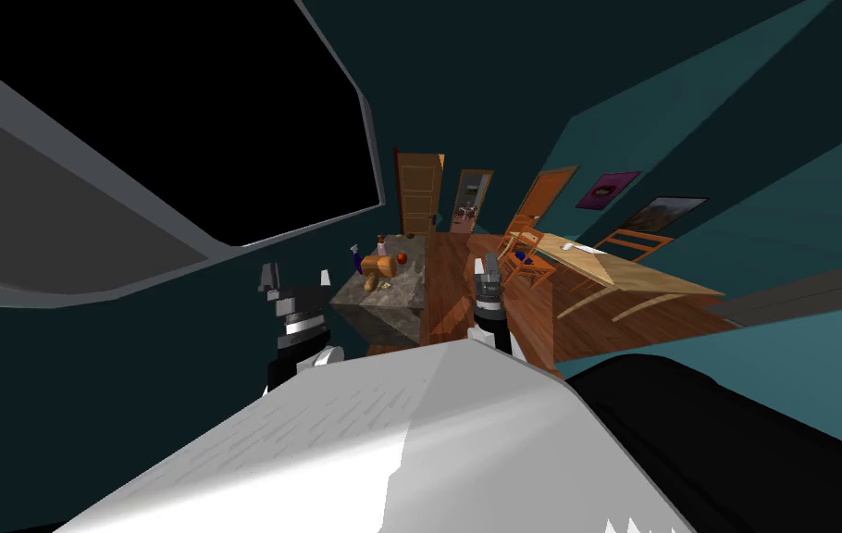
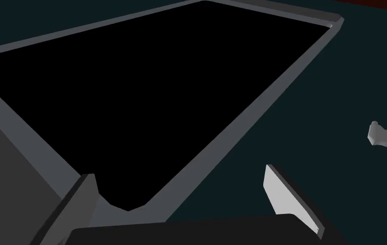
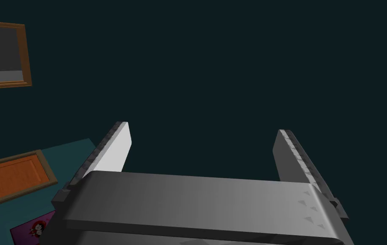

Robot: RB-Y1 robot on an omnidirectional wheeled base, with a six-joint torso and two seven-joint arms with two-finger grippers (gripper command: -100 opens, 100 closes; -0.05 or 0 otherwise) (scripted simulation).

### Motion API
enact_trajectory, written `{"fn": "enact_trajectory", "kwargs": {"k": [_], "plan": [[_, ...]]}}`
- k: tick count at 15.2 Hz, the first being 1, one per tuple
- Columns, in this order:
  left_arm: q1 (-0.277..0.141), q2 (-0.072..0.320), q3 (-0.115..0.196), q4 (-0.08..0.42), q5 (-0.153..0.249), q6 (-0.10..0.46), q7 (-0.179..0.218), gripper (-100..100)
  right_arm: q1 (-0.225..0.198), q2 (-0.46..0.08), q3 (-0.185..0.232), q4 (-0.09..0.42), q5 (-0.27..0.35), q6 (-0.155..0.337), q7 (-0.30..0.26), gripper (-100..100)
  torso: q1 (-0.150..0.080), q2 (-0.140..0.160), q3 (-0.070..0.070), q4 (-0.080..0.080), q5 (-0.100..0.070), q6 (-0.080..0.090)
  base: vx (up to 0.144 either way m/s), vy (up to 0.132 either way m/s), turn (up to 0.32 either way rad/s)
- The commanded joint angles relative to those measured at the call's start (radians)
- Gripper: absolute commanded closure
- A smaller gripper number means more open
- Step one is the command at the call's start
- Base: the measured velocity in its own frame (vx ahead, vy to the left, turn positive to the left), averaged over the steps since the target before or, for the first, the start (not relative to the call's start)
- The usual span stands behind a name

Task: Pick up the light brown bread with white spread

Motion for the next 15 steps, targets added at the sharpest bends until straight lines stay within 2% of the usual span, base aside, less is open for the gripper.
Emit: {"fn": "enact_trajectory", "kwargs": {"k": [1,3,4,6,7,8,9,10,11,12,13,14,15], "plan": [[-0.014,0.034,0.0,0.014,0.002,0.015,-0.002,-100,0.0,0.0,0.0,0.0,0.0,0.0,0.0,0,0.0,0.0,0.0,0.0,0.0,0.0,-0.006,-0.005,-0.008],[-0.049,0.08,0.0,0.048,0.005,0.052,-0.007,-100,0.0,0.0,0.0,0.0,0.0,0.0,0.0,0,0.0,0.001,0.0,0.0,0.0,0.0,-0.026,-0.014,-0.019],[-0.049,0.081,0.0,0.048,0.005,0.052,-0.007,-100,0.0,0.0,0.0,0.0,0.0,0.0,0.0,0,0.0,0.001,0.001,0.0,0.0,0.0,-0.036,-0.015,-0.016],[-0.1,0.125,0.001,0.1,0.011,0.103,-0.014,-100,0.0,0.0,0.0,0.0,0.0,0.0,0.0,0,-0.001,0.002,0.001,0.0,0.0,0.0,-0.041,-0.02,-0.023],[-0.1,0.125,0.001,0.1,0.011,0.107,-0.014,-100,0.0,0.0,0.0,0.0,0.0,0.0,0.0,0,-0.001,0.002,0.001,0.0,0.0,0.0,-0.044,-0.021,-0.023],[-0.132,0.144,0.001,0.132,0.015,0.137,-0.019,-100,0.0,0.0,0.0,0.0,0.0,0.0,0.0,0,-0.001,0.002,0.001,0.001,0.0,0.0,-0.042,-0.019,-0.021],[-0.132,0.144,0.001,0.132,0.015,0.141,-0.019,-100,0.0,0.0,0.0,0.0,0.0,0.0,0.0,0,-0.001,0.002,0.001,0.001,0.0,0.0,-0.035,-0.019,-0.021],[-0.167,0.162,0.002,0.167,0.018,0.174,-0.024,-100,0.0,0.0,0.0,0.0,0.0,0.0,0.0,0,-0.001,0.002,0.001,0.0,0.0,0.0,-0.033,-0.022,-0.025],[-0.167,0.162,0.002,0.167,0.018,0.18,-0.024,-100,0.0,0.0,0.0,0.0,0.0,0.0,0.0,0,-0.001,0.002,0.001,0.0,0.0,0.0,-0.033,-0.021,-0.022],[-0.206,0.178,0.002,0.202,0.023,0.214,-0.03,-100,0.0,0.0,0.0,0.0,0.0,0.0,0.0,0,-0.001,0.002,0.001,0.0,0.0,0.0,-0.042,-0.022,-0.026],[-0.206,0.178,0.002,0.207,0.023,0.221,-0.03,-100,0.0,0.0,0.0,0.0,0.0,0.0,0.0,0,-0.001,0.002,0.001,0.0,0.0,0.0,-0.04,-0.019,-0.022],[-0.238,0.192,0.003,0.237,0.027,0.249,-0.036,-100,0.0,0.0,0.0,0.0,0.0,0.0,0.0,0,-0.001,0.002,0.001,0.001,0.0,0.0,-0.042,-0.02,-0.03],[-0.248,0.192,0.003,0.249,0.027,0.267,-0.036,-100,0.0,0.0,0.0,0.0,0.0,0.0,0.0,0,-0.001,0.002,0.001,0.0,0.0,0.0,-0.04,-0.018,-0.028]]}}
